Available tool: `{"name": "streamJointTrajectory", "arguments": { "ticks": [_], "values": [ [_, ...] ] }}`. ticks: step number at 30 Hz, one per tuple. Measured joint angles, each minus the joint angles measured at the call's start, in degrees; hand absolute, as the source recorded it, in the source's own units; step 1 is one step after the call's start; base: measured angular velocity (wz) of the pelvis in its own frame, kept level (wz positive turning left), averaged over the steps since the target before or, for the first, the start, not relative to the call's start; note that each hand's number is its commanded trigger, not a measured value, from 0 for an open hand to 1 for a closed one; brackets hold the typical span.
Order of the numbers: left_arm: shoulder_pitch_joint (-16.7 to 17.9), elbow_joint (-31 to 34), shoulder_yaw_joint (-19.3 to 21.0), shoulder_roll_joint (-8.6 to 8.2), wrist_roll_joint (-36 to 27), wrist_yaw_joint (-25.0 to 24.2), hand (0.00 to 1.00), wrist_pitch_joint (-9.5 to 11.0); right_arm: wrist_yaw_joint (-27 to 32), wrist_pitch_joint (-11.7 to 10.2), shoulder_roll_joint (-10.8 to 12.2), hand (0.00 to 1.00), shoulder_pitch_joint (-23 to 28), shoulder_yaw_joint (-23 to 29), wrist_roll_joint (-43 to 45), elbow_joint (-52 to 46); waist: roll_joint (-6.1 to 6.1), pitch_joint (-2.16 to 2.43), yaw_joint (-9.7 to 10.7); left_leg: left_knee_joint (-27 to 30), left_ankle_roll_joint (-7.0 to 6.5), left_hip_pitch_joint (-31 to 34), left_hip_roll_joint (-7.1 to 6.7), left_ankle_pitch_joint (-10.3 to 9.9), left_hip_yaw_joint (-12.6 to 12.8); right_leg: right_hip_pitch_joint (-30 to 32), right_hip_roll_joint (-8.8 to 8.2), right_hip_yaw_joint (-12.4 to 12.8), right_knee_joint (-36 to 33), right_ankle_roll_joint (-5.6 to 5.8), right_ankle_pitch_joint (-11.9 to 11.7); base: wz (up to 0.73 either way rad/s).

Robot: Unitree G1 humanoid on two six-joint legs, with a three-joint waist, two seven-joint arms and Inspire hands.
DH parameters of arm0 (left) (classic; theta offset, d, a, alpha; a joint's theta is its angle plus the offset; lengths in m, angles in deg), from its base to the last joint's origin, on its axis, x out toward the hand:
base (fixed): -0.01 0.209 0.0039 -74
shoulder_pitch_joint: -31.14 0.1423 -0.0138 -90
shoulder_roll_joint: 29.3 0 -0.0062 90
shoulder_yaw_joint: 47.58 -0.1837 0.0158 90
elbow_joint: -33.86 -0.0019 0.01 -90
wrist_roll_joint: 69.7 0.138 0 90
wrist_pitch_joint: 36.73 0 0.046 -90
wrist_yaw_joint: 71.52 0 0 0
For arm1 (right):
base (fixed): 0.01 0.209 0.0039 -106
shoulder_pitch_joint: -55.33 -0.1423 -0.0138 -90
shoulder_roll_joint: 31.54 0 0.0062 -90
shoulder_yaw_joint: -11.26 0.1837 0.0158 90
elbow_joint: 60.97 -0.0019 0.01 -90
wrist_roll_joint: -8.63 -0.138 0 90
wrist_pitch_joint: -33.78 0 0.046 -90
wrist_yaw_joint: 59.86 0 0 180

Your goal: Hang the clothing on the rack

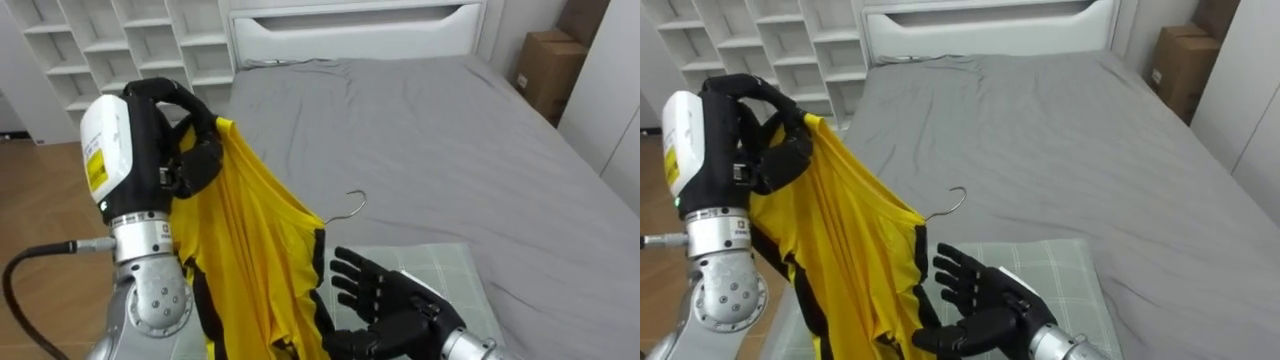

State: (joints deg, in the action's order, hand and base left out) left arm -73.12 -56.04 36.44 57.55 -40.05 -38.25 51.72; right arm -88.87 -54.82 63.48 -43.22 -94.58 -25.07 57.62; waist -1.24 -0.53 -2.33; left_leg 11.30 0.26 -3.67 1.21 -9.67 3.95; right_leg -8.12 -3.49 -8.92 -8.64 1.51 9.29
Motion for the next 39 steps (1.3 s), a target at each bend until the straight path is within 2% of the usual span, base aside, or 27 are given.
{"name": "streamJointTrajectory", "arguments": {
  "ticks": [3, 7, 12, 18, 24, 39],
  "values": [
    [-0.33, 0.48, -0.04, -0.88, 1.23, 0.07, 1.00, 0.00, 0.97, -0.05, 0.21, 0.00, -0.16, -0.95, -5.46, 0.00, 0.04, -0.02, -0.58, -0.03, 0.00, -0.08, -0.01, 0.00, 0.04, 0.00, 0.00, 0.09, 0.02, 0.00, 0.00, 0.00],
    [-0.42, 1.67, -0.89, -0.89, 1.60, 0.29, 1.00, -0.06, 3.00, -0.05, 1.05, 0.00, -0.17, -1.32, -11.85, 0.00, 0.09, -0.02, -1.24, -0.03, 0.00, 0.13, -0.08, 0.00, -0.31, -0.01, -0.03, -0.31, 0.06, 0.02, 0.01, 0.04],
    [-0.60, 4.05, -1.13, -1.12, 1.59, 1.47, 1.00, -0.94, 5.26, -0.05, 1.21, 0.00, -0.17, -1.71, -16.02, 0.00, 0.25, 0.01, -1.15, 0.04, -0.01, 0.79, -0.30, 0.00, -0.88, 0.02, -0.13, -0.85, 0.73, 0.03, 0.02, 0.06],
    [-1.91, 5.75, -1.39, -1.16, 1.57, 2.59, 1.00, -0.98, 7.15, -0.07, 1.09, 0.00, -0.17, -3.21, -17.69, 0.00, 0.24, 0.01, -1.16, 0.02, -0.01, 0.87, -0.44, 0.01, -1.01, 0.02, -0.25, -1.00, 0.82, 0.03, 0.02, 0.00],
    [-1.93, 8.13, -3.78, -1.16, 1.62, 2.42, 1.00, -1.10, 7.20, -0.06, 1.23, 0.00, -0.18, -5.45, -18.26, 0.03, 0.24, 0.01, -1.18, 0.07, -0.01, 0.85, -0.43, 0.01, -0.99, 0.01, -0.27, -0.97, 0.82, 0.03, 0.02, 0.00],
    [-2.00, 9.37, -4.83, -1.60, 2.59, 1.02, 1.00, -1.10, 7.26, -0.07, 2.35, 0.00, -1.57, -5.59, -20.39, 4.74, 0.09, -0.13, -1.28, 0.00, -0.02, 0.47, -0.41, 0.00, -0.91, -0.13, -0.29, -0.70, 0.58, 0.03, 0.02, 0.00]
  ]
}}
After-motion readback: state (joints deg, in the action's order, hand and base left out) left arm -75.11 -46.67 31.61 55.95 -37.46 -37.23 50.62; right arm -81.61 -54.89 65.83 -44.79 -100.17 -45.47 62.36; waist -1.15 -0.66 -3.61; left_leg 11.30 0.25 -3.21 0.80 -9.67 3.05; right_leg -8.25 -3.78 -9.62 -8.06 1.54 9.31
